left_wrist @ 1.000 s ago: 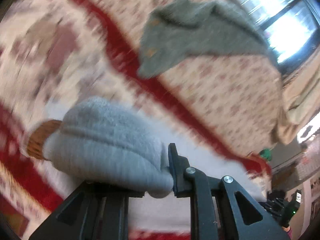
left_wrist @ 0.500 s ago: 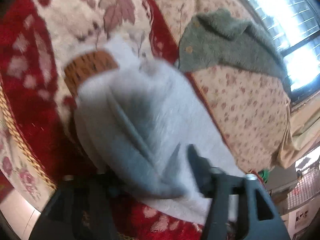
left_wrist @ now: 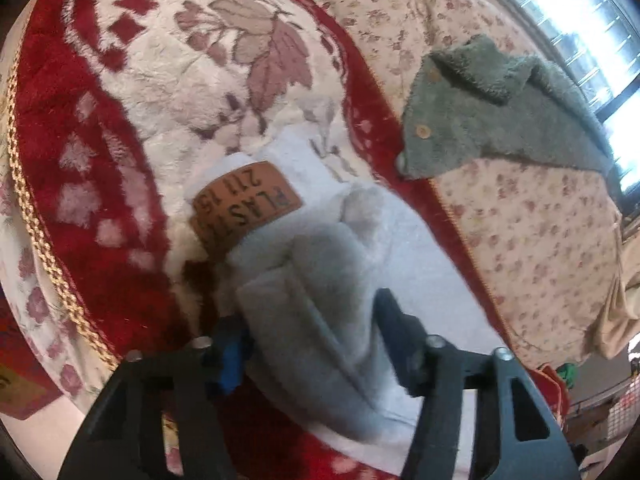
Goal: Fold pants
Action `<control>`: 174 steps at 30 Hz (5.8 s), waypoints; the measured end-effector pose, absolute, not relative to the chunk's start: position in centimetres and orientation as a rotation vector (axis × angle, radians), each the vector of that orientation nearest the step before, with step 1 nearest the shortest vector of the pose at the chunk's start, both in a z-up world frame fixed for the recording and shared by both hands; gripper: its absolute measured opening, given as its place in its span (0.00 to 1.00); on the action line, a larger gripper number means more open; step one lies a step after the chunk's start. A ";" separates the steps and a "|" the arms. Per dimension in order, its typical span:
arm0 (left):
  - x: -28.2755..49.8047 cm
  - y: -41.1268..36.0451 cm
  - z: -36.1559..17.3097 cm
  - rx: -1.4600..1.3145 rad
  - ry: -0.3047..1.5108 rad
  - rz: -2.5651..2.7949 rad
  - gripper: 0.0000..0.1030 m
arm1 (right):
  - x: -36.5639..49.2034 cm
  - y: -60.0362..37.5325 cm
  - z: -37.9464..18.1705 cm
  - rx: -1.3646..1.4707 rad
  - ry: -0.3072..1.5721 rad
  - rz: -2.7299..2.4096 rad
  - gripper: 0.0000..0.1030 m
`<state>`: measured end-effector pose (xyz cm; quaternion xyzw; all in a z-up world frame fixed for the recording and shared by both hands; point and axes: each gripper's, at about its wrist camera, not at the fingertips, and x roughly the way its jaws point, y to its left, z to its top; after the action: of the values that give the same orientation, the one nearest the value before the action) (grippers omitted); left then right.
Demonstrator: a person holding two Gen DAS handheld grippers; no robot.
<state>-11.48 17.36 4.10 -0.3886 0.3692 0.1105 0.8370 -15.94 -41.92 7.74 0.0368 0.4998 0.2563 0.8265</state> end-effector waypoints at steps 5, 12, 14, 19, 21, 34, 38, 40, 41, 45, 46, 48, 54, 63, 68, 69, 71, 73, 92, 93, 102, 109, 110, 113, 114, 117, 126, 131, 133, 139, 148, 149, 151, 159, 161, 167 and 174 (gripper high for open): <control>-12.8 17.3 4.8 -0.797 0.776 0.294 0.72 | -16.0 -45.4 7.2 0.190 1.071 0.440 0.62; -14.4 13.6 9.3 -0.661 0.698 0.309 0.87 | -14.3 -52.4 6.4 0.512 1.018 0.283 0.64; -14.1 11.1 10.7 -0.582 0.679 0.268 0.87 | -13.4 -53.5 6.5 0.592 0.980 0.262 0.64; -11.5 2.6 12.2 -0.436 0.719 0.010 0.88 | -11.7 -54.7 5.6 0.735 0.944 0.226 0.64; -10.4 -0.5 11.5 -0.409 0.753 -0.086 0.88 | -11.0 -55.1 4.6 0.801 0.936 0.213 0.63; -5.9 -18.4 9.6 -0.295 0.877 -0.479 0.88 | -13.6 -54.7 10.7 0.622 0.760 0.302 0.11; -5.4 -21.5 9.9 -0.277 0.883 -0.541 0.88 | -15.5 -53.9 11.0 0.563 0.795 0.331 0.11; -5.1 -23.0 8.8 -0.269 0.916 -0.562 0.88 | -16.1 -54.2 9.2 0.554 0.848 0.305 0.11; -4.9 -23.5 8.2 -0.265 0.935 -0.572 0.88 | -16.3 -54.6 8.1 0.568 0.875 0.285 0.11; -4.9 -25.8 4.5 -0.243 1.056 -0.579 0.88 | -15.1 -55.5 3.1 0.576 0.976 0.189 0.11; -5.3 -26.0 3.9 -0.221 1.060 -0.570 0.88 | -15.0 -55.5 2.9 0.584 0.978 0.185 0.11; -6.3 -26.4 3.8 -0.162 1.017 -0.581 0.88 | -15.0 -55.1 3.4 0.532 0.978 0.192 0.16; -7.8 -26.4 3.9 -0.081 0.997 -0.608 0.88 | -17.0 -55.8 7.7 0.426 0.984 0.208 0.52; -3.5 -22.9 8.7 -0.156 0.930 -0.555 0.88 | -14.0 -51.8 14.7 0.299 0.782 0.403 0.76; 2.8 -21.8 9.5 -0.260 0.965 -0.518 0.89 | -6.6 -48.7 11.8 0.333 0.800 0.407 0.76; 4.1 -21.9 9.3 -0.268 0.978 -0.518 0.89 | -5.1 -48.0 10.6 0.355 0.834 0.421 0.75; 5.8 -22.2 9.0 -0.277 1.000 -0.526 0.89 | -3.8 -47.5 8.9 0.363 0.864 0.429 0.75; 7.5 -22.9 8.3 -0.266 1.026 -0.529 0.89 | -2.9 -47.4 7.3 0.291 0.898 0.336 0.73; 11.8 -28.5 3.0 -0.081 1.286 -0.740 0.62 | -1.9 -51.7 3.5 0.309 0.931 0.208 0.37; 11.6 -28.8 3.1 -0.057 1.280 -0.748 0.51 | -1.9 -51.7 3.6 0.315 0.930 0.210 0.37; 8.4 -27.1 7.8 -0.059 1.013 -0.737 0.22 | -1.8 -49.9 7.1 0.308 0.883 0.285 0.48; 9.2 -29.8 5.1 0.070 0.966 -0.583 0.23 | 2.4 -47.8 5.1 0.209 0.958 0.156 0.60; 9.4 -29.7 4.6 0.059 0.973 -0.576 0.28 | 2.7 -47.9 4.2 0.186 0.988 0.111 0.60; 9.9 -28.4 3.9 0.026 0.973 -0.496 0.63 | 2.5 -48.5 2.9 0.187 0.967 0.116 0.60; 10.1 -27.6 3.9 0.003 0.974 -0.470 0.69 | 2.3 -48.3 2.9 0.169 0.962 0.109 0.60; 9.8 -25.6 4.4 -0.053 0.978 -0.430 0.73 | 2.0 -47.5 3.5 0.120 0.973 0.072 0.61; 4.9 -18.8 6.3 -0.104 0.943 -0.257 0.76 | 1.3 -42.0 6.5 0.108 0.941 0.219 0.69; 2.4 -16.1 6.7 -0.127 0.916 -0.196 0.76 | 2.6 -37.3 6.7 0.066 0.929 0.288 0.69; 1.6 -15.2 6.7 -0.133 0.915 -0.171 0.76 | 3.3 -35.8 6.3 0.049 0.936 0.272 0.70; -0.2 -13.0 6.6 -0.148 0.906 -0.103 0.76 | 5.0 -33.5 4.4 -0.005 0.963 0.217 0.76; -2.3 -9.4 6.9 -0.198 0.893 -0.020 0.76 | 4.7 -32.5 5.1 -0.066 0.984 0.198 0.77; -2.7 -8.7 7.0 -0.216 0.889 -0.007 0.78 | 4.4 -32.1 5.6 -0.060 0.979 0.226 0.77; -3.7 -7.1 7.2 -0.268 0.884 0.017 0.85 | 3.9 -30.5 6.7 -0.054 0.968 0.332 0.77; -9.1 1.6 8.4 -0.442 0.832 0.194 0.92 | 3.1 -19.4 9.0 -0.163 0.949 0.746 0.80; -10.3 4.1 8.6 -0.486 0.818 0.247 0.92 | 2.9 -16.6 9.1 -0.194 0.949 0.803 0.80; -13.6 10.1 8.0 -0.594 0.787 0.368 0.92 | 3.6 -9.1 8.8 -0.218 0.987 0.965 0.80; -14.4 13.6 5.6 -0.701 0.801 0.395 0.92 | 4.8 -0.6 8.4 -0.312 1.024 1.119 0.81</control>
<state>-14.41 13.65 5.57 -0.3318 0.3794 0.1869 0.8432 4.81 -0.57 8.37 -0.1409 0.4623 0.5053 0.7148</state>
